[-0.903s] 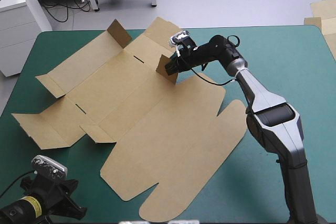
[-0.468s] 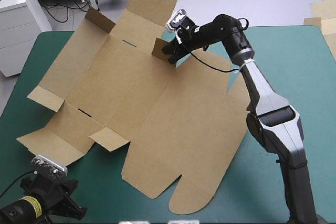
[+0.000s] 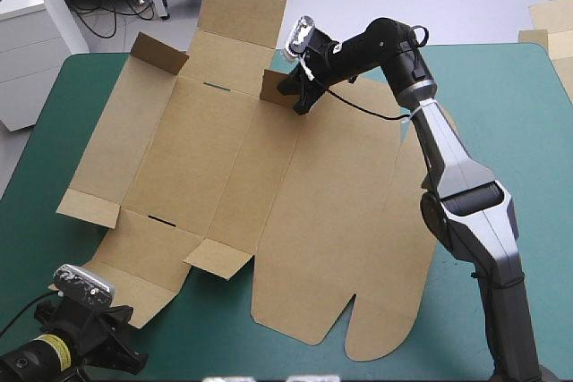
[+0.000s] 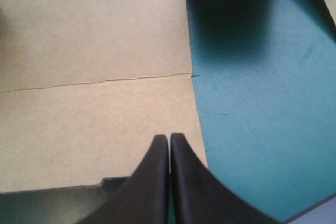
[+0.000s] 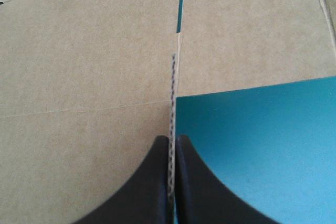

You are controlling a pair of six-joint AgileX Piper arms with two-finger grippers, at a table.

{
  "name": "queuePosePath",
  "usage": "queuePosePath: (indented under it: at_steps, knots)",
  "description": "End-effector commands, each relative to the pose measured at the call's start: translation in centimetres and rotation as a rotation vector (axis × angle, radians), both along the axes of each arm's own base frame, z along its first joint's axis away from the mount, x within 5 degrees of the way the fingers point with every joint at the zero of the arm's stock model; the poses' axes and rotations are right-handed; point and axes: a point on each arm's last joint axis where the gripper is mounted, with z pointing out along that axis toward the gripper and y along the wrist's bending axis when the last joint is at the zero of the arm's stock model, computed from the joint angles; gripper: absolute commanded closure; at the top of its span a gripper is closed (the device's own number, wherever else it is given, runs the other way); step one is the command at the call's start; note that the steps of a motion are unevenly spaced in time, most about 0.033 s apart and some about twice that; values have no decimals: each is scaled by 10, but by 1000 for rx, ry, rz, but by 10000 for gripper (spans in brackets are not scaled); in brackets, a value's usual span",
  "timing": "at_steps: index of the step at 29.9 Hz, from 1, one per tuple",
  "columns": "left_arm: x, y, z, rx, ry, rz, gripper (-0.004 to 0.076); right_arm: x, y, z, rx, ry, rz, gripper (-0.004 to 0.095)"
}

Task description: Fold the box

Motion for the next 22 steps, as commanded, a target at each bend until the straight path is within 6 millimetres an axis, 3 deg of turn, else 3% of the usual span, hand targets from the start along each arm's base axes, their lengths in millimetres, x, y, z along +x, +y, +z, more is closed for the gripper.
queuePosePath:
  at_steps: [1, 12, 22]
  knots:
    - [5, -3, 22, -61, -104, -4, 734, -24, -7, 53, 79, -100, 32, 928]
    - [-5, 10, 102, -204, -370, 10, 734, -29, -4, 58, 135, -97, 68, 928]
    - [-5, 14, 118, -211, -475, 18, 734, -42, -9, 80, 138, -147, 69, 929]
